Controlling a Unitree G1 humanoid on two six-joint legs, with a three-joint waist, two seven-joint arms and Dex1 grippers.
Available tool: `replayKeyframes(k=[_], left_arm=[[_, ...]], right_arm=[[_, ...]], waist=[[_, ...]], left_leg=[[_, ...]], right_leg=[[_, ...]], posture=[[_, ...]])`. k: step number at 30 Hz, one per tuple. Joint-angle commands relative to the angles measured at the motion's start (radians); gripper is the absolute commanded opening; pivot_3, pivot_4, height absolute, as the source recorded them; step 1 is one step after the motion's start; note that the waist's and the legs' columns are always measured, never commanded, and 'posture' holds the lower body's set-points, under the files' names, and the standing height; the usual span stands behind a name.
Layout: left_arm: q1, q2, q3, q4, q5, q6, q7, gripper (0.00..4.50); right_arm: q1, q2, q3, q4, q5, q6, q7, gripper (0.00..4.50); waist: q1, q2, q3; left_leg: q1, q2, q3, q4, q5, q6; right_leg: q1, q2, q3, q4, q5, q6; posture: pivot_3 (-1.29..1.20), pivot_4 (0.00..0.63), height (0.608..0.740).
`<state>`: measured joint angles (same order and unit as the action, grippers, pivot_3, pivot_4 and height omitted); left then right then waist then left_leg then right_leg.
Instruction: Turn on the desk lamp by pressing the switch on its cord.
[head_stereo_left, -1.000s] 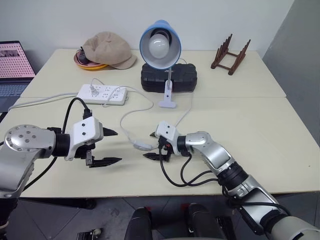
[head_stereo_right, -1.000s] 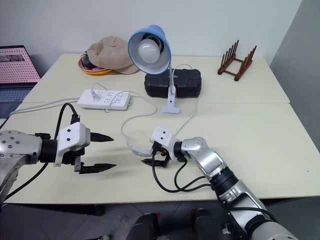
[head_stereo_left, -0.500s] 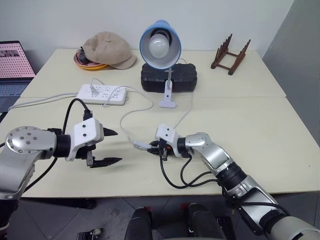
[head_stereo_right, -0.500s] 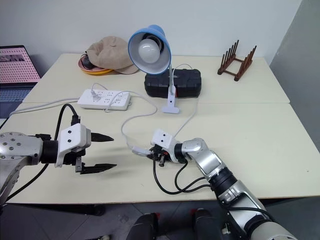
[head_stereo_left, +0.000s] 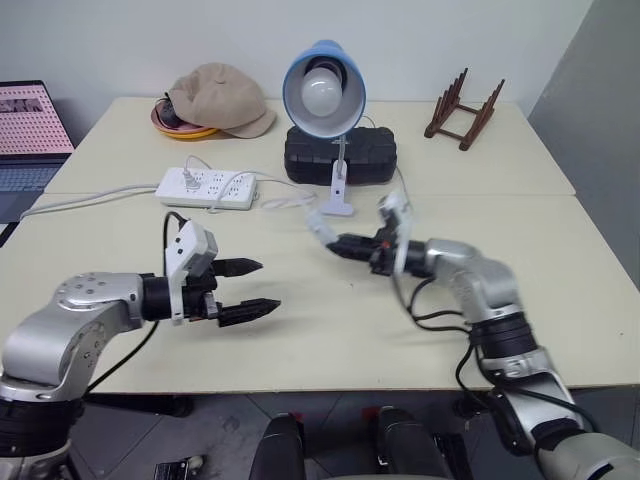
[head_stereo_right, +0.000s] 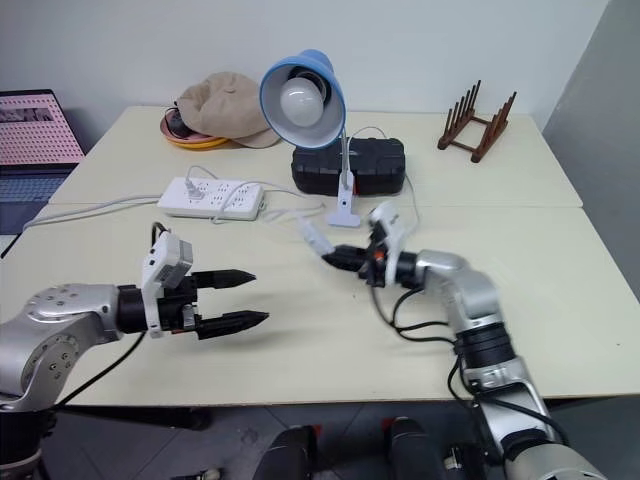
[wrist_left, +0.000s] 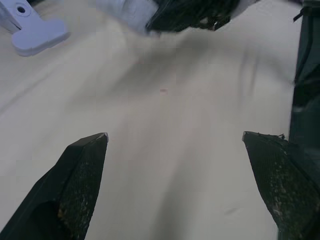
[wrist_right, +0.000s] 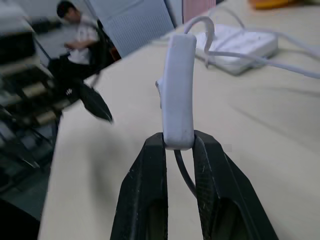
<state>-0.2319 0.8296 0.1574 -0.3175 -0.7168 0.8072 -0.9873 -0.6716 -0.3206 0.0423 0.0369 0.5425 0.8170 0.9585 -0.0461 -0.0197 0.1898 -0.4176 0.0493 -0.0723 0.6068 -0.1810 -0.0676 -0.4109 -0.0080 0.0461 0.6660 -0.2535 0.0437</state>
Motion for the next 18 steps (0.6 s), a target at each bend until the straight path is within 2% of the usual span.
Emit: replayKeyframes(k=[1,7,18], left_arm=[[-0.115,-0.097,0.003,0.001,-0.123,0.106,0.088,4.50],[-0.255,-0.230,0.001,0.050,-0.270,0.254,0.164,4.50],[-0.324,-0.231,-0.063,0.103,-0.268,0.280,0.110,4.50]], right_arm=[[0.006,-0.077,-0.042,-0.137,0.174,0.173,0.085,0.35],[0.034,-0.134,-0.010,-0.192,0.213,0.217,0.087,0.35],[0.048,-0.141,-0.020,-0.228,0.238,0.234,0.050,0.35]], waist=[[0.005,0.000,0.000],[-0.006,-0.001,-0.001],[-0.009,-0.001,-0.001]], left_leg=[[0.000,0.000,-0.001,0.001,0.000,0.000],[0.001,0.000,-0.001,0.002,0.000,0.000],[0.001,-0.001,-0.001,0.002,0.000,0.000]], right_leg=[[0.001,0.000,-0.001,0.000,0.000,0.000],[0.002,0.001,0.000,0.000,0.000,0.000],[0.002,0.001,0.000,-0.001,0.000,0.000]], posture=[[0.00,0.150,0.740],[0.00,0.150,0.740],[0.00,0.150,0.740]])
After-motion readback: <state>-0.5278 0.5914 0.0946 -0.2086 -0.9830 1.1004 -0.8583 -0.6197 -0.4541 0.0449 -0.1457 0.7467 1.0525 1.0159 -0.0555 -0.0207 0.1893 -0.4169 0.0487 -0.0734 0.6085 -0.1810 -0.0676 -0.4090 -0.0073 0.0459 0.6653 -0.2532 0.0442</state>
